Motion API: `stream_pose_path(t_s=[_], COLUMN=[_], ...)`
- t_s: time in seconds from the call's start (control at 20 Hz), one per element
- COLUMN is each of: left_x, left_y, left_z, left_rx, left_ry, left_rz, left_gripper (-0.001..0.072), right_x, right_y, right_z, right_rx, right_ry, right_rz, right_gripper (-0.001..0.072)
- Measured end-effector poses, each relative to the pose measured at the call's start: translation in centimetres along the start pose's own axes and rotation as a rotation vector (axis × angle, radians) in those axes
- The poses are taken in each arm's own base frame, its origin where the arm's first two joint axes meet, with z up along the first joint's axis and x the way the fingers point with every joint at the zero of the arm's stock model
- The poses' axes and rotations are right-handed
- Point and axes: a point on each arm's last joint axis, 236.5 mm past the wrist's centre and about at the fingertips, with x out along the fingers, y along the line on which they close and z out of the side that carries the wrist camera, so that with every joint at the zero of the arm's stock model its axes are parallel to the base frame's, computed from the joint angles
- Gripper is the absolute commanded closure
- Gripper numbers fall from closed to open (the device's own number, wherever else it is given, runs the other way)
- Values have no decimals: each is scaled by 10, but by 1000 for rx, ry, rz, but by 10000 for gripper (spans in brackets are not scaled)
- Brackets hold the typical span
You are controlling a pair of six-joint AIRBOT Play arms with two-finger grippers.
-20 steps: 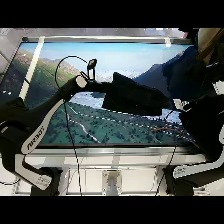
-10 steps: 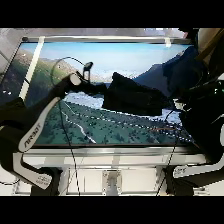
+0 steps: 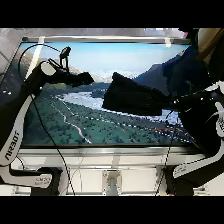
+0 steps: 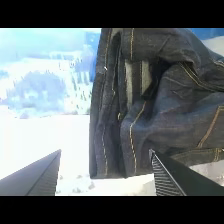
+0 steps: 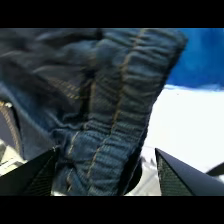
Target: Fold the clothes and pants, and hang the long-sleeved shirts on hangers.
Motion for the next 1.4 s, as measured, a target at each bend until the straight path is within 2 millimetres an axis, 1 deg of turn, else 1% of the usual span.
stream_pose_path(t_s=[0.2, 0.3, 0.4, 0.45, 0.5, 0.55, 0.6, 0.65, 0.75, 0.85, 0.9, 0.95, 1.0, 1.05, 1.15, 1.25, 1.3, 1.4], left_x=[-4, -5, -5, -5, -5, -5, -5, -5, -5, -5, -6, -7, -8, -10, -16, -24, -29, -39], left_y=[-1, -1, -1, -1, -1, -1, -1, -1, -2, -2, -2, -2, -2, -3, -7, -12, -15, -21], left_z=[0, 0, -1, -1, -2, -2, -2, -2, -4, -5, -6, -9, -10, -12, -14, -14, -13, -11], left_rx=[1, 1, 1, 1, 2, 2, 1, 2, 1, 1, 1, 1, 1, 1, 7, 16, 22, 35], left_ry=[0, 2, 5, 7, 8, 11, 10, 11, 16, 24, 28, 39, 43, 51, 60, 59, 54, 41], left_rz=[-1, -1, -3, -3, -3, -3, -3, -4, -5, -6, -7, -8, -9, -12, -17, -22, -26, -31], left_gripper=[78, 79, 78, 78, 78, 79, 79, 78, 79, 78, 78, 78, 79, 79, 79, 78, 79, 78], right_x=[18, 29, 44, 50, 58, 65, 72, 77, 85, 84, 78, 66, 52, 32, -17, -72, -99, -157], right_y=[-10, -4, 6, 10, 15, 18, 20, 21, 30, 42, 52, 66, 78, 93, 118, 129, 130, 124], right_z=[4, 3, -1, -2, -2, -3, -3, -2, 0, 6, 13, 20, 27, 35, 50, 53, 52, 45], right_rx=[36, 42, 20, 4, -19, -34, -51, -66, -92, -125, -144, -170, -200, -237, -300, -343, -355, -360], right_ry=[8, 29, 57, 64, 69, 73, 72, 70, 60, 35, 9, -17, -43, -80, -164, -231, -265, -340], right_rz=[12, 42, 65, 67, 62, 58, 45, 32, 36, 56, 74, 98, 114, 128, 139, 101, 72, 3], right_gripper=[52, 55, 62, 126, 229, 380, 596, 649, 651, 651, 651, 651, 651, 651, 651, 651, 651, 651])
